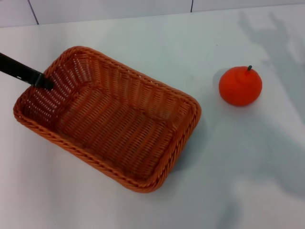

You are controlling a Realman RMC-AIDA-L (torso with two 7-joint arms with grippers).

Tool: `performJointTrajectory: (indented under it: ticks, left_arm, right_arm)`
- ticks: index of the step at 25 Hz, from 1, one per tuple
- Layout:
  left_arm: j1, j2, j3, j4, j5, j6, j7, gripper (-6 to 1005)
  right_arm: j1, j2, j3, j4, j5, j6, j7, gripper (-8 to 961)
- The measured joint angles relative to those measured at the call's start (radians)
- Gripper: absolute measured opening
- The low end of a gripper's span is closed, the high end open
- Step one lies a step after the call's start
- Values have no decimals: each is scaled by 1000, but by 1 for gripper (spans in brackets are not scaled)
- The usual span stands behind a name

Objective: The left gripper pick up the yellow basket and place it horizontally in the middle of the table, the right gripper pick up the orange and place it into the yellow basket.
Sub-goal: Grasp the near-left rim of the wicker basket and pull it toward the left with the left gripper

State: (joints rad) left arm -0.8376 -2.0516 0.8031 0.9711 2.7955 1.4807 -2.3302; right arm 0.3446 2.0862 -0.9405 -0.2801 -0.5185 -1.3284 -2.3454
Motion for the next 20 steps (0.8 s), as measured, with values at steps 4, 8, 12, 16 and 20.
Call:
performJointTrajectory:
  ticks: [4, 8, 12, 16, 20]
  left_arm:
    - [-12, 14, -13, -11, -2, 6, -41, 187]
    - [-30, 31, -15, -45, -2, 5, -93, 182]
    - [-47, 53, -52, -80, -3, 7, -133, 179]
    - [-56, 83, -133, -126, -22, 15, -133, 179]
    - [-51, 110, -166, -167, -47, 21, -130, 179]
  right_arm:
    - [2, 0, -1, 0, 0, 0, 0, 885]
    - [4, 0, -1, -1, 0, 0, 0, 883]
    - [5, 0, -1, -1, 0, 0, 0, 881]
    - [7, 0, -1, 0, 0, 0, 0, 880]
    - [8, 0, -1, 0, 0, 2, 0, 878]
